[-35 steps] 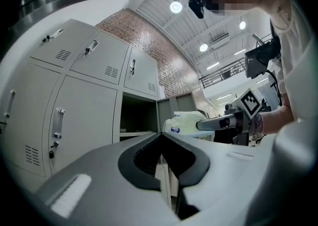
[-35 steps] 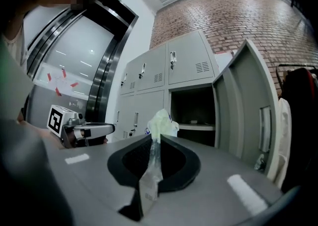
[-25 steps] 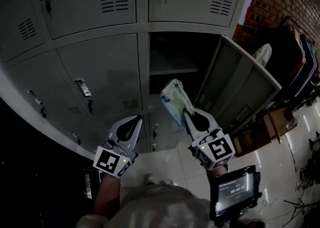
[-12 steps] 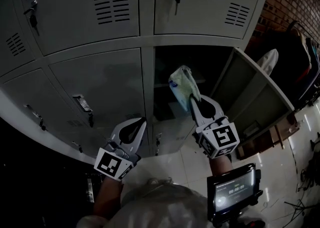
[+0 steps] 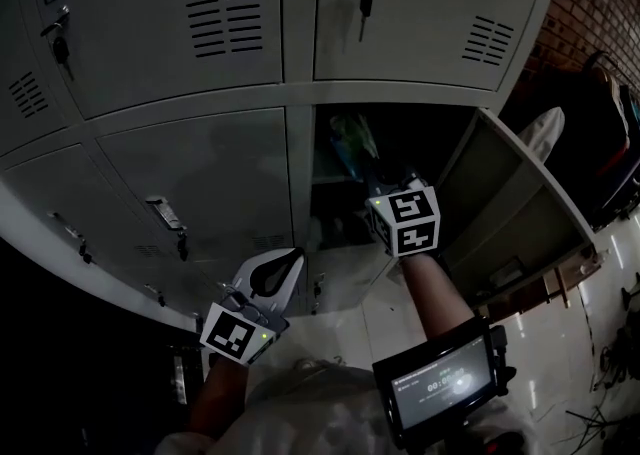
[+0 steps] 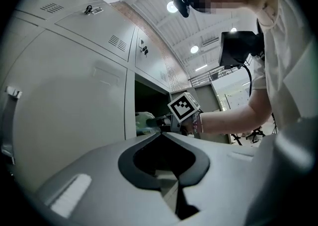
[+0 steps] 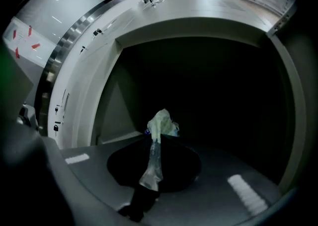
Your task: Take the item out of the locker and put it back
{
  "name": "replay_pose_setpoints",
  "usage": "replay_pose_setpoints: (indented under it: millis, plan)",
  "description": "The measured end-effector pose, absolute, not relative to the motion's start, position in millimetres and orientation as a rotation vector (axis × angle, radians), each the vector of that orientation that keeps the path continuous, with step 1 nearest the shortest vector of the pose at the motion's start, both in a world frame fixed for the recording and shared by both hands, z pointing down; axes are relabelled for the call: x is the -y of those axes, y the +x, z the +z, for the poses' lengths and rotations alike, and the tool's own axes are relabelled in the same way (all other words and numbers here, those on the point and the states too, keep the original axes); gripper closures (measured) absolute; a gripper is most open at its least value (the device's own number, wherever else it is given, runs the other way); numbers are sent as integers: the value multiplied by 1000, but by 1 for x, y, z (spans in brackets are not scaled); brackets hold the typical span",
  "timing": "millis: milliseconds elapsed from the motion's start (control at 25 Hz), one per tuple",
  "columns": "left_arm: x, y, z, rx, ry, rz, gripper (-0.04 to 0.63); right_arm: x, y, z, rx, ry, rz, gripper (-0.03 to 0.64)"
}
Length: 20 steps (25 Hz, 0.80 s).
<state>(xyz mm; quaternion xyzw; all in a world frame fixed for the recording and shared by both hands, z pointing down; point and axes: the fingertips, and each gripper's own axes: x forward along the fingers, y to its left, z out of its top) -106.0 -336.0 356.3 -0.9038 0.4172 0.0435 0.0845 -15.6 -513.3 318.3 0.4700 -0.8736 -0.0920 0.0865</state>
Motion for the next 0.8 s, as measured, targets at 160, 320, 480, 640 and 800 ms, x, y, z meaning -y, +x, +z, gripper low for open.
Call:
replay_pose_setpoints:
  millis: [160,320,480,640,800]
  plan:
    - [344,-113,358,-1280,-2688,151,589,516,-19,330,2599,1413,-273,603]
    - [348,-117,357,-1307,-2676,169,589,514,-21,323,2656,1404,-269,453]
    - [349,-117,367,-1318,-2698,138,589,506,-14,299,2755,1446,-287,332]
    - [353,-119,364,-1330,-2680,162,589,492,-2,281,2836,1484,-290,270]
    - [350,-119,360,-1313,-2686,159,589,450,26,273,2861,1604,-344,425]
